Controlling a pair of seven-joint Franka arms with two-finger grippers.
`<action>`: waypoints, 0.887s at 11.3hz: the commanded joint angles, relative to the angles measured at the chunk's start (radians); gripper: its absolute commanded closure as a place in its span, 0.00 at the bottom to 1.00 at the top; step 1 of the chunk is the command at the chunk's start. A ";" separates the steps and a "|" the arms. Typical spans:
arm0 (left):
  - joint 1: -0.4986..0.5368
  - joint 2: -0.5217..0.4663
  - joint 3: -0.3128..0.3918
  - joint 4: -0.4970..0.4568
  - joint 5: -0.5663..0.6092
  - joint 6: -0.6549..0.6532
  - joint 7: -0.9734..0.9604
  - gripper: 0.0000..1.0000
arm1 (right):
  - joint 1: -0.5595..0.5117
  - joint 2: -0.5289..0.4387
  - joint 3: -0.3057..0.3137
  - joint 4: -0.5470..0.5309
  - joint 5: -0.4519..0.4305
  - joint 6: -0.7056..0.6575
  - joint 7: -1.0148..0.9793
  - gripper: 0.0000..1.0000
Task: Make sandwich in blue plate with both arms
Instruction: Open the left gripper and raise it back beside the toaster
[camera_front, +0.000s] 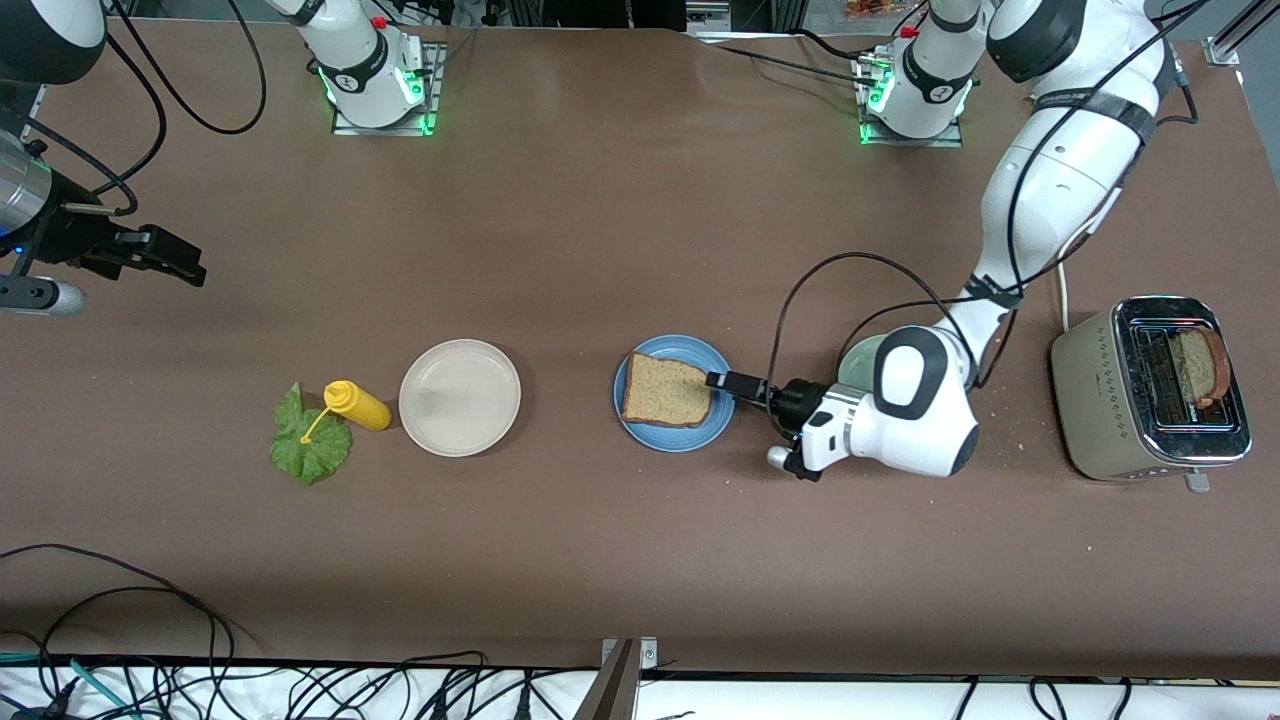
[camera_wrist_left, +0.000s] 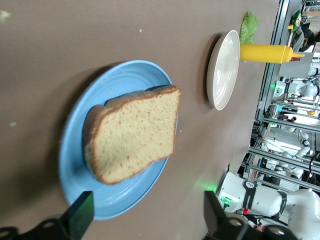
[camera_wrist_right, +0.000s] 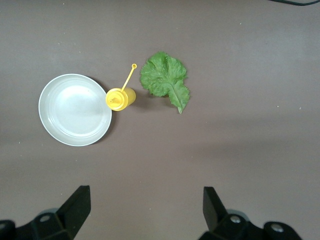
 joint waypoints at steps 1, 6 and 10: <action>0.009 -0.089 0.002 -0.008 0.177 -0.051 -0.004 0.00 | -0.005 -0.001 -0.001 0.009 0.012 -0.011 -0.015 0.00; 0.049 -0.281 0.004 -0.004 0.439 -0.221 -0.113 0.00 | -0.005 -0.003 -0.001 0.009 0.012 -0.011 -0.015 0.00; 0.104 -0.474 0.006 -0.004 0.591 -0.390 -0.192 0.00 | -0.005 -0.003 0.001 0.009 0.012 -0.011 -0.017 0.00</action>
